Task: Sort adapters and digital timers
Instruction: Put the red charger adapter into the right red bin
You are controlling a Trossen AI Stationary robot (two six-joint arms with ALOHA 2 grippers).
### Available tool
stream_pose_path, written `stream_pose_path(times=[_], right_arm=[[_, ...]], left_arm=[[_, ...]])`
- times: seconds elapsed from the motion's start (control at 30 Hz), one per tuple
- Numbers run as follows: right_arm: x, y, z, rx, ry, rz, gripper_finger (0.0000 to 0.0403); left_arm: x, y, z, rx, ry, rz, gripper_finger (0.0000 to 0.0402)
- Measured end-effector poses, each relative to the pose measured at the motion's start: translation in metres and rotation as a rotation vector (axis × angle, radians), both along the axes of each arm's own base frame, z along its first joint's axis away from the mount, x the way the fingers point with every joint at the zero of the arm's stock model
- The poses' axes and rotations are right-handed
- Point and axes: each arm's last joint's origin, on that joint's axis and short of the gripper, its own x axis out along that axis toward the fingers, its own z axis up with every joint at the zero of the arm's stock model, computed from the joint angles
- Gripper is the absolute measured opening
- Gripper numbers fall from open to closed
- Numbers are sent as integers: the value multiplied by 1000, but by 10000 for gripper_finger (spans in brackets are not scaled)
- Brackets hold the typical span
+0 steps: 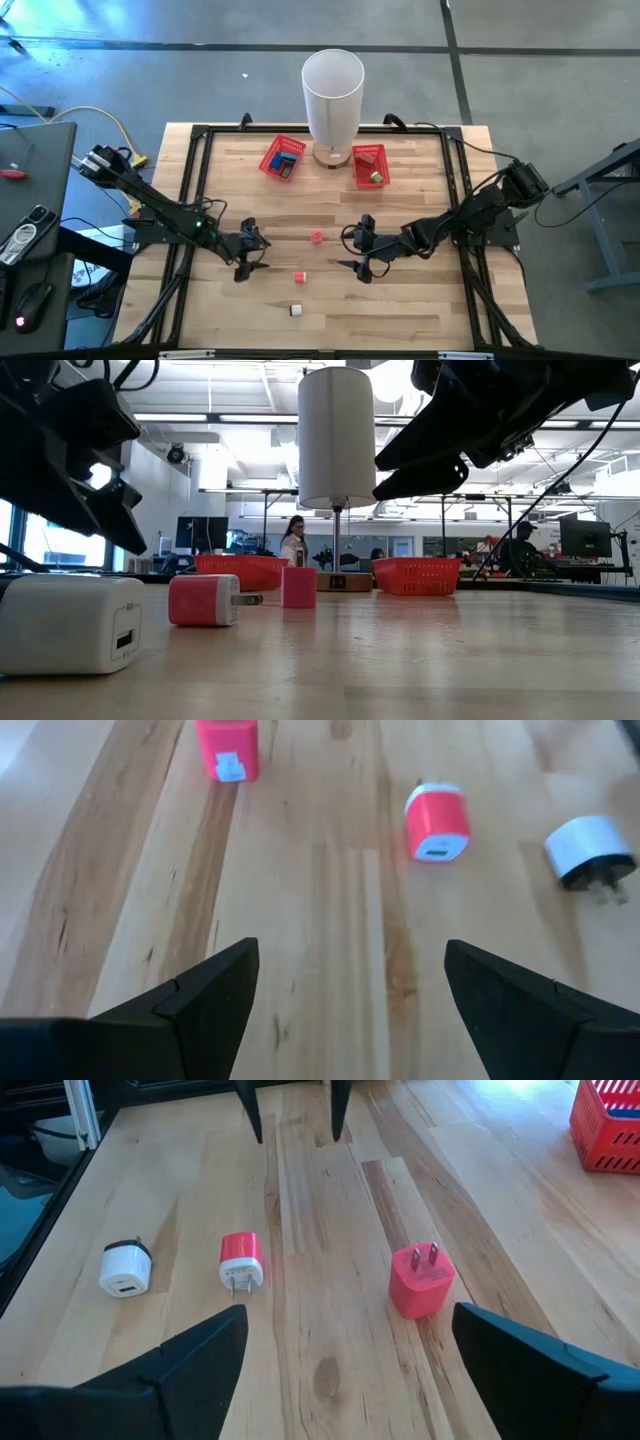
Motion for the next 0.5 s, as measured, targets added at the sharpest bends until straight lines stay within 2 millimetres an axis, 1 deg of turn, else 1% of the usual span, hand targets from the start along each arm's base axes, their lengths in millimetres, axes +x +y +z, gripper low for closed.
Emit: stream_pose_path(times=[0.33, 0.5], right_arm=[[0, 0, 0, 1, 0, 3, 340], [0, 0, 0, 0, 1, 1, 340]], left_arm=[[5, -2, -34, 133, 160, -25, 312], [8, -4, -44, 152, 192, -25, 312]])
